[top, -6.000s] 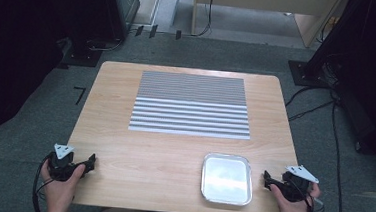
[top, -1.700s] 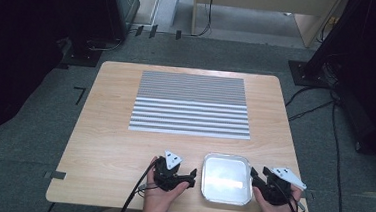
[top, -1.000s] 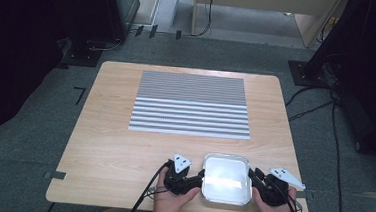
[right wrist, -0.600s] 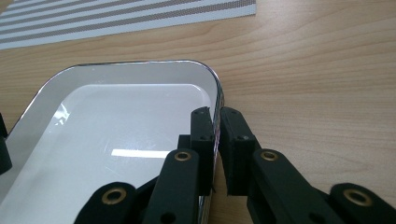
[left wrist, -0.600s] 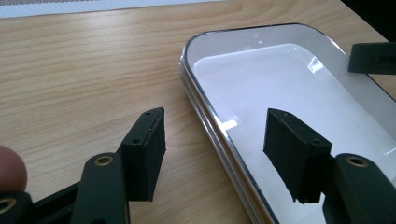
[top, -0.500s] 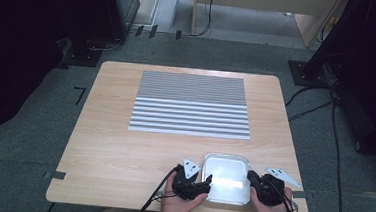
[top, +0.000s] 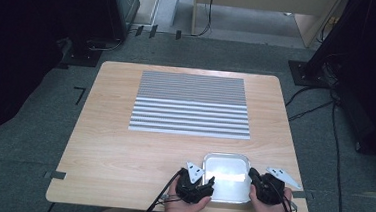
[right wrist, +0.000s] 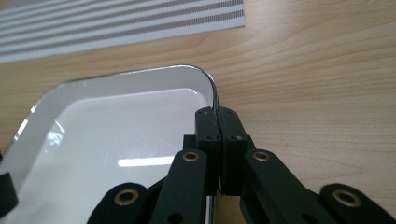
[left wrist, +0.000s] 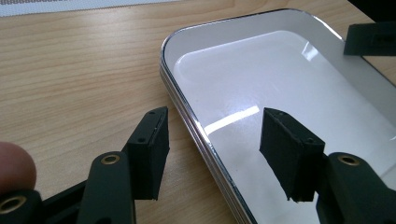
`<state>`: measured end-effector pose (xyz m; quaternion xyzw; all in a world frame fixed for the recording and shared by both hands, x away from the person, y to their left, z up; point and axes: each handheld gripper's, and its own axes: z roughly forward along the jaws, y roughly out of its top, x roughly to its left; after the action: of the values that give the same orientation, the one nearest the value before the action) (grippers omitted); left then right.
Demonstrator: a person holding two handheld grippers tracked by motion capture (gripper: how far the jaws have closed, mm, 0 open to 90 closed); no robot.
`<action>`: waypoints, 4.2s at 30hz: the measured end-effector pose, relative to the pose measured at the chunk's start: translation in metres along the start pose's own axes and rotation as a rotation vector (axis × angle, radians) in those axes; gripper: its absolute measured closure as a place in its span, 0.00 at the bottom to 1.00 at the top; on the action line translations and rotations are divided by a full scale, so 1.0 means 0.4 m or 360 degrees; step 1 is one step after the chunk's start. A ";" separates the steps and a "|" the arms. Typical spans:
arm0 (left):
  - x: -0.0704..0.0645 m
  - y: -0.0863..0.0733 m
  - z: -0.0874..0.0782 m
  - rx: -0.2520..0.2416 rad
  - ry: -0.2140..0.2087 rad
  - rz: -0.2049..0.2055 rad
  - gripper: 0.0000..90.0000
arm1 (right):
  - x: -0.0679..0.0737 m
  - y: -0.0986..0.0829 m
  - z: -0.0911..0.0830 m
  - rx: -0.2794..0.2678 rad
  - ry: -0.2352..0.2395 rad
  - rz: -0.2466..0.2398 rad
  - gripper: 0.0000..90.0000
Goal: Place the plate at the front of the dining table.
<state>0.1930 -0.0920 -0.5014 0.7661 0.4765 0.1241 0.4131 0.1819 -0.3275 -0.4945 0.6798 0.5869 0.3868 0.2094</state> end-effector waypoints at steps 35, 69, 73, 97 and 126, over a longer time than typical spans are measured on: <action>-0.042 0.013 0.035 0.0053 -0.0030 -0.0129 0.71 | -0.028 0.009 -0.027 -0.0105 -0.0080 -0.0011 1.00; -0.048 0.008 0.050 0.0030 0.0013 -0.0134 0.83 | -0.057 0.004 -0.019 -0.0027 -0.0002 0.0128 1.00; -0.055 0.006 0.053 0.0000 0.0024 -0.0164 0.82 | -0.059 0.001 -0.019 -0.0066 -0.0014 0.0155 1.00; -0.013 0.022 0.007 -0.0247 0.0049 -0.0268 0.91 | -0.007 0.008 -0.033 -0.0184 0.0035 0.0245 1.00; 0.211 0.062 -0.087 -0.0365 0.0189 -0.0523 0.98 | 0.236 0.086 0.081 -0.0172 0.0141 0.0041 1.00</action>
<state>0.2317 -0.0091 -0.4782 0.6175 0.6013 0.1534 0.4834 0.2299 -0.2391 -0.4623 0.6570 0.5652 0.4503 0.2145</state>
